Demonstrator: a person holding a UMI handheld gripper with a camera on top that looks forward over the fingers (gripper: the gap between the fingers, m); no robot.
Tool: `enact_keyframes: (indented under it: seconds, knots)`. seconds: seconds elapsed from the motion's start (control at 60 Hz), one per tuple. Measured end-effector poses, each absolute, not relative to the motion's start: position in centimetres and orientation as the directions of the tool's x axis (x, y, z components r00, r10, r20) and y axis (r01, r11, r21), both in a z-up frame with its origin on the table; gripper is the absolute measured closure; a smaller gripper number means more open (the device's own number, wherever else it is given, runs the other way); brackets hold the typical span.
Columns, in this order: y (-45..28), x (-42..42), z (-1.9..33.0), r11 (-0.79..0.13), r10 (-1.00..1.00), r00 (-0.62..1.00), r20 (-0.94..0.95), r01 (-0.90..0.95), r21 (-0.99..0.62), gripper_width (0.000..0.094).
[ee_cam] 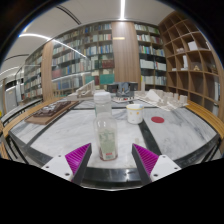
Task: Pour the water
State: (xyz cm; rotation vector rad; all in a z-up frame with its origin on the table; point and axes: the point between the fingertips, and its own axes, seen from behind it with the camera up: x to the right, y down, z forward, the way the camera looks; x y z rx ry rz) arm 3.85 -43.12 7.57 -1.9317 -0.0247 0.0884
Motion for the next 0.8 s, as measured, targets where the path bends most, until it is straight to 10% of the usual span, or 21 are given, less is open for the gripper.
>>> enact_keyframes:
  seconds: [0.483, 0.8]
  knots:
    - [-34.1, 1.1, 8.4, -0.212, 0.1, 0.994, 0.033, 0.054, -0.976, 0.051]
    - [-31.7, -2.7, 16.6, -0.141, 0.207, 0.962, -0.177, -0.15, -0.979, 0.0532]
